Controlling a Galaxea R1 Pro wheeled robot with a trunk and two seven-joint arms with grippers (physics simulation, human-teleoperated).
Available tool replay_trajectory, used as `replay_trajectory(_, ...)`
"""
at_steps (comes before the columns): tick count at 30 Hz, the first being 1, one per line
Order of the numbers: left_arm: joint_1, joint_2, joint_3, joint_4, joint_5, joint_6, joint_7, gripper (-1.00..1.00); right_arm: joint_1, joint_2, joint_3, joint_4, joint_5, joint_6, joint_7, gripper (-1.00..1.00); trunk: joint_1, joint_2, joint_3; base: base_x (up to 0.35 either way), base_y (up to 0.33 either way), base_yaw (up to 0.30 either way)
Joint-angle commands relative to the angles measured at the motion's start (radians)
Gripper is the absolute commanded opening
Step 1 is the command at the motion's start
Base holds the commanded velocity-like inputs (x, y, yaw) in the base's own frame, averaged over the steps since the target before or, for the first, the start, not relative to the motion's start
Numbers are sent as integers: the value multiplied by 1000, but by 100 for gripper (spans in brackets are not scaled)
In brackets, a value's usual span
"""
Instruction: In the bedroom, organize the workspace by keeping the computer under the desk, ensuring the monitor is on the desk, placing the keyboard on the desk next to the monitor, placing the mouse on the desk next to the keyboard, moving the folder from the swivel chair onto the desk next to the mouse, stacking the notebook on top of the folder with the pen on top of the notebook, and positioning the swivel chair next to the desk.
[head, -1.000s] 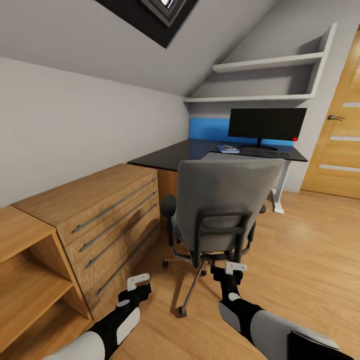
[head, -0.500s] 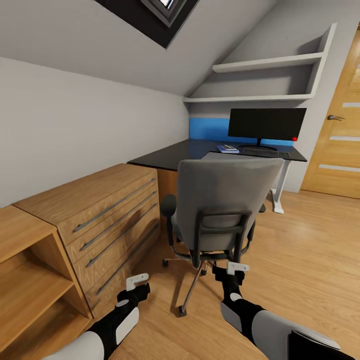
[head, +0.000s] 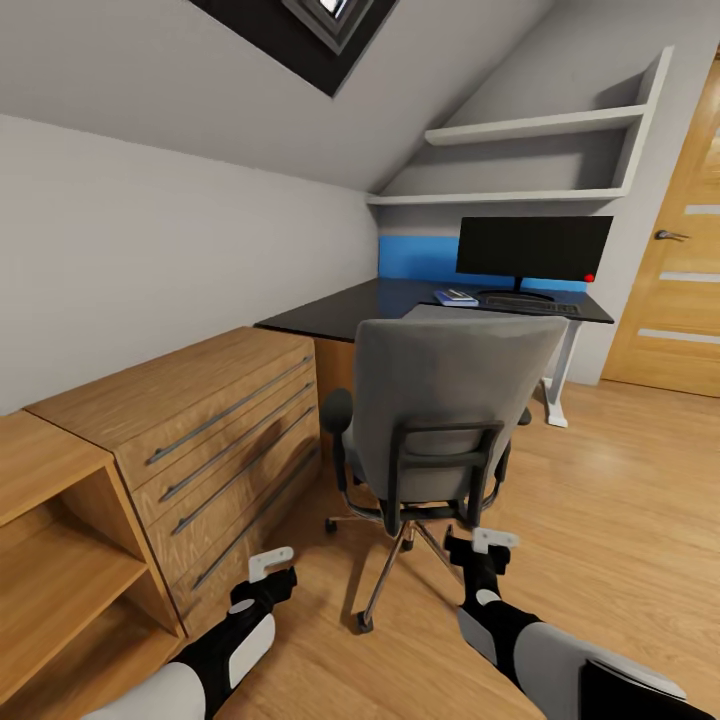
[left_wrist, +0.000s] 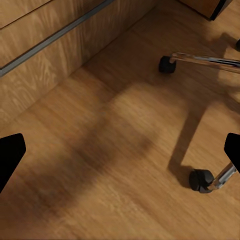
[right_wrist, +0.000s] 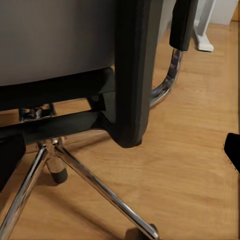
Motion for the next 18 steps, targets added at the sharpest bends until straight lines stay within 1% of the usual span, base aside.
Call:
replay_trajectory(1, -1, 1, -9, 0, 11, -6, 6, 100, -1, -2, 9, 0, -5, -2, -6, 100, 0, 0, -1, 0, 0, 0)
replay_trajectory(10, -1, 8, -9, -1, 11, -9, 5, 100, -1, -7, 9, 5, -6, -5, -6, 100, 0, 0, -1, -1, 0, 0)
replay_trajectory(13, -1, 9, -9, -1, 11, -9, 5, 100, -1, -8, 8, 6, -6, -6, -6, 100, 0, 0, -1, -73, -8, 0)
replay_trajectory(16, -1, 9, -9, -1, 11, -9, 5, 100, -1, -9, 5, 7, -7, -6, -6, 100, 0, 0, -1, -206, -136, 0)
replay_trajectory(18, -1, 10, -9, -1, 11, -8, 5, 100, -1, -17, 4, 7, -8, -6, -6, 100, 0, 0, -1, -108, -256, 0)
